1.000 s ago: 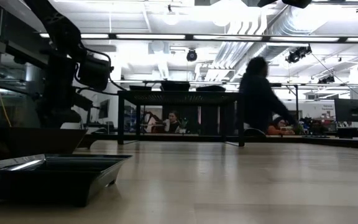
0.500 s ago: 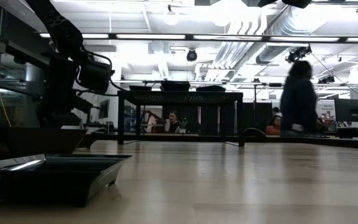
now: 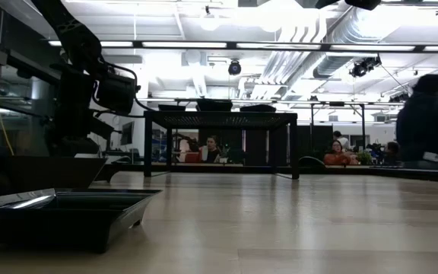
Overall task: Pick & Place Mini shaped plates
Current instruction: Stack the square plate on top of the square plate on the shelf
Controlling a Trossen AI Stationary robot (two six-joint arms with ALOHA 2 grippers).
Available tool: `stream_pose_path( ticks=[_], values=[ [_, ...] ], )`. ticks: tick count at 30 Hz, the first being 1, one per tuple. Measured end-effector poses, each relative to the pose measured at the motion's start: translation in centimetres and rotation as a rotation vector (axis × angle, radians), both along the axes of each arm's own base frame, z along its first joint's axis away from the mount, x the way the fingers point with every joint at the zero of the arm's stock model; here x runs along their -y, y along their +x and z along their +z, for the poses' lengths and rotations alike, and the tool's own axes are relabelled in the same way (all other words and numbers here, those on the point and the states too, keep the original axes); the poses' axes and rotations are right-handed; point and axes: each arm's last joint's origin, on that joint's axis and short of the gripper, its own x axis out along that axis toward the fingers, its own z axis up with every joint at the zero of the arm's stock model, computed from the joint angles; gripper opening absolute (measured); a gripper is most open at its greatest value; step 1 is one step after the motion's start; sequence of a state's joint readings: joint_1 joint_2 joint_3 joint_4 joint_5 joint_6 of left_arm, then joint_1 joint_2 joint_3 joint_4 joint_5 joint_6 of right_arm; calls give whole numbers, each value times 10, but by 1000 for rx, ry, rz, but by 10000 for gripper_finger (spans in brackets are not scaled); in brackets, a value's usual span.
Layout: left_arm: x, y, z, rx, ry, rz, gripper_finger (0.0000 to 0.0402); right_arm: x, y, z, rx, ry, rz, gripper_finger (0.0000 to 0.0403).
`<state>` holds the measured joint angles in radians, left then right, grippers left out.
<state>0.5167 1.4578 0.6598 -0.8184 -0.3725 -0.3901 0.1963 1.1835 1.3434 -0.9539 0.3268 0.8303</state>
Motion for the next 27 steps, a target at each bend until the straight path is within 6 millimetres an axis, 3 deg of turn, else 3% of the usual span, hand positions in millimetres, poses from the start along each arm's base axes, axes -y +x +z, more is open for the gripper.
stream_pose_path(
  ticks=[8,27],
  values=[
    [0,0,0,-3,6,0,22,0,0,0,0,0,0,149],
    [0,0,0,-15,-9,-43,2,0,0,0,0,0,0,149]
  ],
)
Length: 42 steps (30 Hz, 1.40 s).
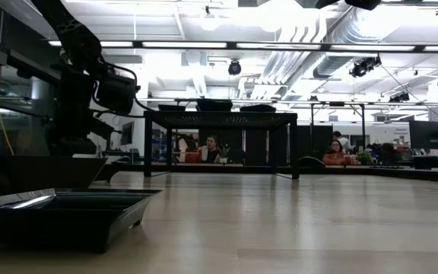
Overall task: Pick & Place Mini shaped plates
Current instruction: Stack the square plate on top of the square plate on the shelf
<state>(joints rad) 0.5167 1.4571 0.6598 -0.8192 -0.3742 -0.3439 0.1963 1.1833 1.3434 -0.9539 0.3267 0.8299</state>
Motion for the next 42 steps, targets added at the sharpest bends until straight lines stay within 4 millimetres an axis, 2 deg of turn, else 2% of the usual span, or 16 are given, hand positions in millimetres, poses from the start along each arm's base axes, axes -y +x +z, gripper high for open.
stream_pose_path(
  ticks=[6,24,34,42],
  values=[
    [1,-1,3,21,-9,-6,1,0,0,0,0,-2,-2,149],
    [10,-14,37,156,26,-62,0,0,0,0,2,-8,-7,149],
    [17,-20,57,298,-13,-196,0,1,0,0,4,-24,-23,149],
    [21,-19,78,517,26,-399,0,1,0,0,5,-25,-24,149]
  ],
)
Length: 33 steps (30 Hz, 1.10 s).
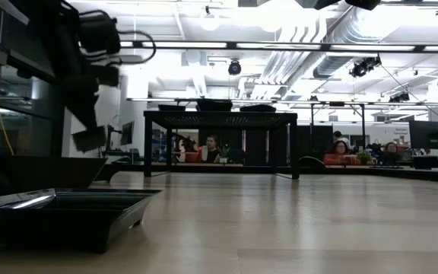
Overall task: Pick & Place Mini shaped plates
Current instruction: Stack the square plate on top of the square plate on the shelf
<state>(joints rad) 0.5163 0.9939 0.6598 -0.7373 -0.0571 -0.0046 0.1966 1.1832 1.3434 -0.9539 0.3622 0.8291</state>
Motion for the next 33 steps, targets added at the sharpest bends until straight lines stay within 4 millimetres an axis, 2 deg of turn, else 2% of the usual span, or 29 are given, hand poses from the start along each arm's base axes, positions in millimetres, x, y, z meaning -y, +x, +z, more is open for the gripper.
stream_pose_path(
  ticks=[12,20,27,33],
  values=[
    [4,3,30,313,98,-171,0,0,0,0,0,-1,-2,149],
    [2,7,53,480,308,-278,0,0,0,0,2,3,-6,149],
    [0,8,79,451,507,-385,0,0,0,0,2,3,-8,149],
    [-1,6,117,394,760,-502,0,0,0,0,3,-2,-13,149]
  ],
)
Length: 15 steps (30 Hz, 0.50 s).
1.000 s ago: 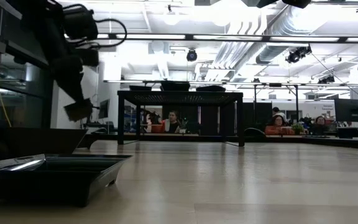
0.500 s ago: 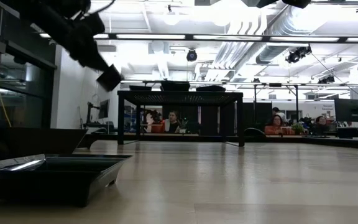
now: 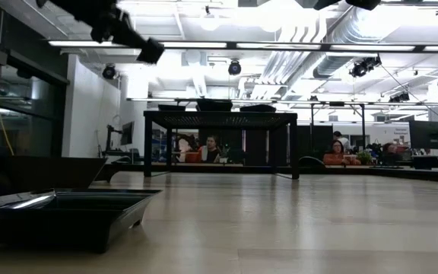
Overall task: Pick & Place Mini shaped plates
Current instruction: Stack the square plate on top of the square plate on the shelf
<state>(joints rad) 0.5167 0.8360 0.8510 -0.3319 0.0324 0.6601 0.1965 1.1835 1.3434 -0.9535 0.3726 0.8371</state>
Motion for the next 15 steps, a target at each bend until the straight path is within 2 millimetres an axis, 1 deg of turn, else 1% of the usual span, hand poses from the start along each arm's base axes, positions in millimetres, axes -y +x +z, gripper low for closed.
stream_pose_path(
  ticks=[4,7,10,15],
  values=[
    [1,-3,23,12,119,2,0,0,0,0,2,-8,-8,149],
    [2,-6,36,-11,189,6,0,0,0,0,2,-9,-10,149],
    [0,-4,47,-38,228,-8,0,0,0,0,2,-9,-10,149],
    [-5,6,65,-129,259,-44,0,0,0,0,2,-9,-10,149]
  ],
)
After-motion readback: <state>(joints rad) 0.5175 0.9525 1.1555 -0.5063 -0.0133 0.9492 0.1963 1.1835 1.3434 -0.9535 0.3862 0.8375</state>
